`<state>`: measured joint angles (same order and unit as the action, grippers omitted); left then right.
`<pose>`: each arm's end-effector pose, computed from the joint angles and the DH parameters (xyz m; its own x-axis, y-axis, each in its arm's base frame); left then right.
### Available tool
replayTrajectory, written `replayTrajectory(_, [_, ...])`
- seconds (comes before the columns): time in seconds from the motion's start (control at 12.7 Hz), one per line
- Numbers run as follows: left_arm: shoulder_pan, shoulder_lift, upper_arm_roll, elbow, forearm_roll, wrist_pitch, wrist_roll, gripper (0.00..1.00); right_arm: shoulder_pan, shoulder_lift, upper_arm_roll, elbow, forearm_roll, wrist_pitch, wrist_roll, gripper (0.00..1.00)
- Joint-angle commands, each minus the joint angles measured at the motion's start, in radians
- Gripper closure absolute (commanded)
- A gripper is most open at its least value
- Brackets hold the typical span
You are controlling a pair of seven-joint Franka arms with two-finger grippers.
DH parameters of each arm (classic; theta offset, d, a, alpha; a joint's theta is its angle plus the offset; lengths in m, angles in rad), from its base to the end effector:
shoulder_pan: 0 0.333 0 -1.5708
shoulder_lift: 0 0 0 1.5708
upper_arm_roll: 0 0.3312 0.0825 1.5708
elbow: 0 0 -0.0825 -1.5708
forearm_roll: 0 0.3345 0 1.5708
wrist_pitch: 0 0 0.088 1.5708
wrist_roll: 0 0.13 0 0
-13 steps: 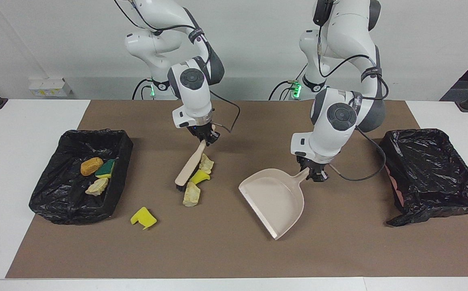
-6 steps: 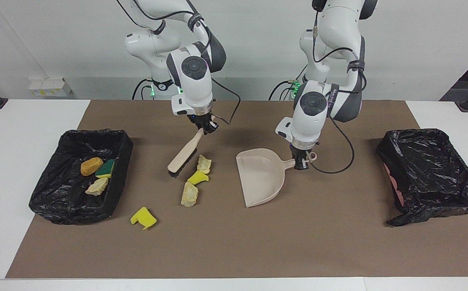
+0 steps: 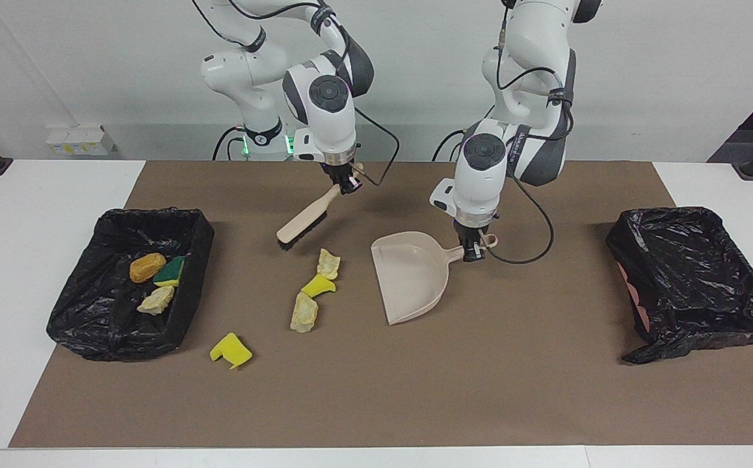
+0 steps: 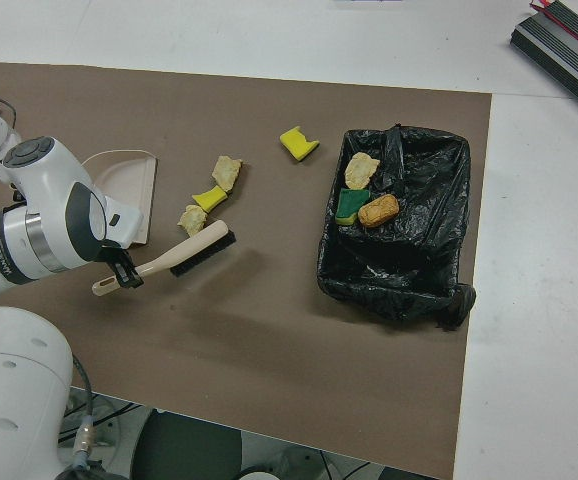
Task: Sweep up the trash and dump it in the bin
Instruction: 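Tilt the dustpan with the left gripper while the right gripper brushes pieces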
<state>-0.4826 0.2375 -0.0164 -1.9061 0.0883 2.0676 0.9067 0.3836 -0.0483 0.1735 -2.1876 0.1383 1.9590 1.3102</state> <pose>0.4967 -0.2629 0.3875 0.1185 -0.9876 -0.1030 -0.9925 -0.1209 0.0176 0.3808 0.2520 0.4138 0.6674 -0.7292 -0.1513 -0.7139 -0.6843 0.1487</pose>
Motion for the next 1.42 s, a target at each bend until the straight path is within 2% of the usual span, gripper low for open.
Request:
replayTrajectory(0.0, [-0.011, -0.04, 0.01, -0.051, 0.021, 0.022, -0.019, 1.0, -0.002, 0.031, 0.0, -0.041, 0.024, 0.113, -0.041, 1.0])
replayTrajectory(0.16, [-0.011, -0.038, 0.01, -0.05, 0.021, 0.019, -0.019, 1.0, -0.012, 0.089, -0.002, -0.026, 0.021, 0.178, -0.142, 1.0])
replayTrajectory(0.39, [-0.007, -0.038, 0.01, -0.05, 0.021, 0.029, -0.02, 1.0, -0.037, 0.132, -0.003, 0.028, 0.004, 0.186, -0.28, 1.0])
replayTrajectory(0.87, [-0.004, -0.038, 0.009, -0.051, 0.021, 0.034, -0.054, 1.0, -0.037, 0.166, -0.002, 0.083, 0.007, 0.21, -0.548, 1.0])
replayTrajectory(1.1, [-0.004, -0.044, 0.009, -0.062, 0.021, 0.028, -0.055, 1.0, -0.002, 0.214, 0.001, 0.14, 0.018, 0.212, -0.603, 1.0])
replayTrajectory(1.34, [-0.001, -0.044, 0.009, -0.074, 0.021, 0.075, -0.052, 1.0, 0.079, 0.252, 0.006, 0.216, 0.023, 0.212, -0.608, 1.0])
